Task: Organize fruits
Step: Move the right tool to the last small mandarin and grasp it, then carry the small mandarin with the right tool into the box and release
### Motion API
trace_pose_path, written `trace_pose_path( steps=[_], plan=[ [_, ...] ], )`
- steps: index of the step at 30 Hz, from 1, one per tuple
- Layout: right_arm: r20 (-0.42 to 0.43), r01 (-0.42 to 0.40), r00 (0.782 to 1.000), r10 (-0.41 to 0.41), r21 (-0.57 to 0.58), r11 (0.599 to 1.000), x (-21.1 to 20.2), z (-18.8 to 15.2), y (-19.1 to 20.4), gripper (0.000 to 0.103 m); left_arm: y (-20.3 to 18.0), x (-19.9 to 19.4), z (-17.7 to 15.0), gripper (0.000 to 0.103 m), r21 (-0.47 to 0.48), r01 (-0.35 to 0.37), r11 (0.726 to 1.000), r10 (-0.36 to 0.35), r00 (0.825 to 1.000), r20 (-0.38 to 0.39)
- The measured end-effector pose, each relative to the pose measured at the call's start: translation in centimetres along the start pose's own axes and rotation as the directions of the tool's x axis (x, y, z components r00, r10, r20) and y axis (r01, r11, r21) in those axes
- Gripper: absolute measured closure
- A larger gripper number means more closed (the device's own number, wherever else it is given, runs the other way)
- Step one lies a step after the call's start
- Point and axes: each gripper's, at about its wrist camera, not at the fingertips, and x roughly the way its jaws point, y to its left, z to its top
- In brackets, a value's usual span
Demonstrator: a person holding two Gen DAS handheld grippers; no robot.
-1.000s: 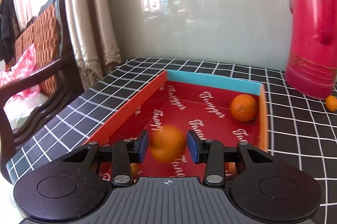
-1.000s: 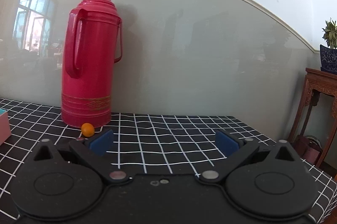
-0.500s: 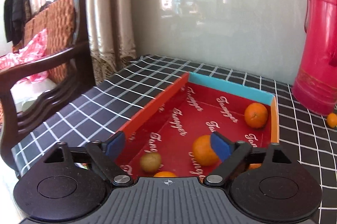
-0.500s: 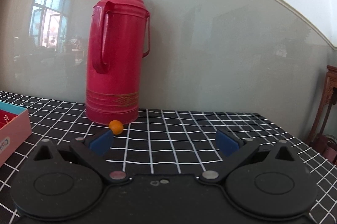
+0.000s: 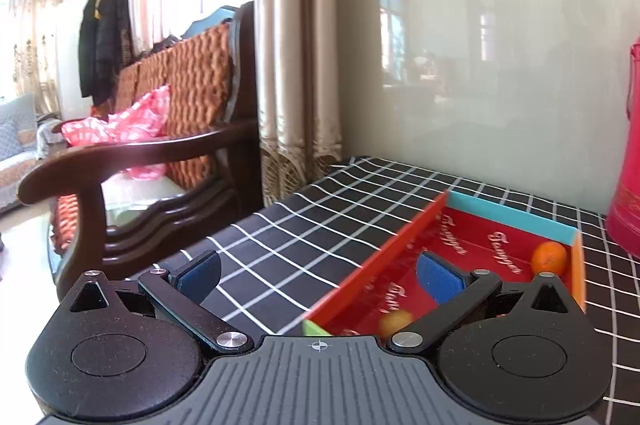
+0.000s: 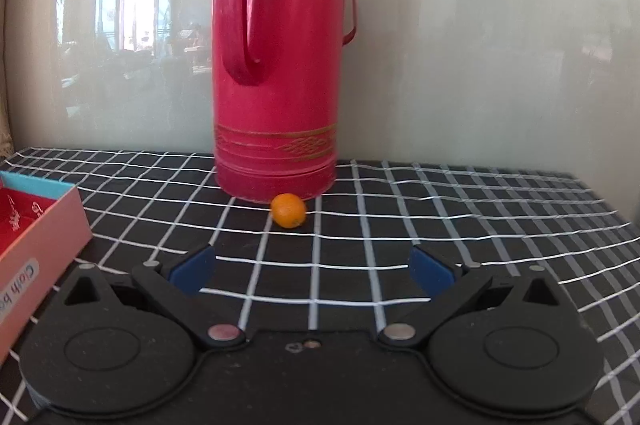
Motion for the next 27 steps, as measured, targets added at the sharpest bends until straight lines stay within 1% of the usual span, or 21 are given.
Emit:
trace_pose_path(
  steps=[1,4,6,8,10,16,17,19,20,21,23,25,27],
  plan=[
    [-0.008,-0.007,1.0,0.007,-0.007,1.0,0.6,0.2,0.3,0.009,0.3,0.3,0.0,0.0,-0.005,-0.009,1.0,0.009,1.0,-0.003],
    [-0.027,-0.028,0.999,0.027,-0.038,0.999,2.4,0.8,1.1,0.018,1.2,1.1,0.0,0.0,-0.037,-0.023,0.999,0.022,0.999,-0.033],
    [-0.04,-0.04,0.998,0.037,-0.058,0.998,3.6,1.1,1.5,0.027,1.9,1.7,0.0,0.0,-0.059,-0.032,0.998,0.029,0.998,-0.053],
    [-0.049,-0.05,0.998,0.047,-0.063,0.997,4.5,1.5,1.7,0.027,2.3,2.1,0.0,0.0,-0.076,-0.038,0.996,0.033,0.997,-0.066],
    [-0.053,-0.05,0.997,0.047,-0.068,0.996,5.3,1.9,1.7,0.031,2.6,2.2,-0.2,0.0,-0.082,-0.04,0.996,0.035,0.997,-0.068],
    [-0.072,-0.01,0.997,0.006,-0.061,0.998,8.2,2.9,0.5,0.034,2.9,2.3,-0.4,0.0,-0.065,-0.048,0.997,0.043,0.997,-0.066],
    [-0.079,-0.01,0.997,0.005,-0.062,0.998,8.7,2.9,0.3,0.036,2.9,2.3,-0.5,0.0,-0.065,-0.05,0.997,0.046,0.997,-0.066],
    [-0.096,-0.019,0.995,0.014,-0.058,0.998,9.5,2.9,0.0,0.045,3.1,2.5,-0.4,0.0,-0.068,-0.053,0.996,0.048,0.996,-0.073],
    [-0.105,-0.03,0.994,0.024,-0.052,0.998,9.8,2.9,0.0,0.055,3.3,2.6,-0.4,0.0,-0.072,-0.054,0.996,0.048,0.996,-0.077],
    [-0.114,-0.041,0.993,0.036,-0.045,0.998,10.1,2.8,-0.1,0.061,3.4,2.7,-0.4,0.0,-0.075,-0.054,0.996,0.048,0.996,-0.081],
    [-0.126,-0.042,0.991,0.036,-0.04,0.998,10.5,2.7,-0.3,0.063,3.4,2.9,-0.5,0.0,-0.074,-0.058,0.996,0.051,0.995,-0.09],
    [-0.136,-0.053,0.99,0.047,-0.038,0.998,10.9,2.7,-0.3,0.069,3.5,2.9,-0.5,0.0,-0.073,-0.059,0.996,0.052,0.994,-0.096],
    [-0.131,-0.072,0.989,0.068,-0.025,0.997,10.9,2.7,-0.6,0.08,3.5,2.9,-0.5,0.0,-0.074,-0.059,0.996,0.052,0.994,-0.094]
  ],
)
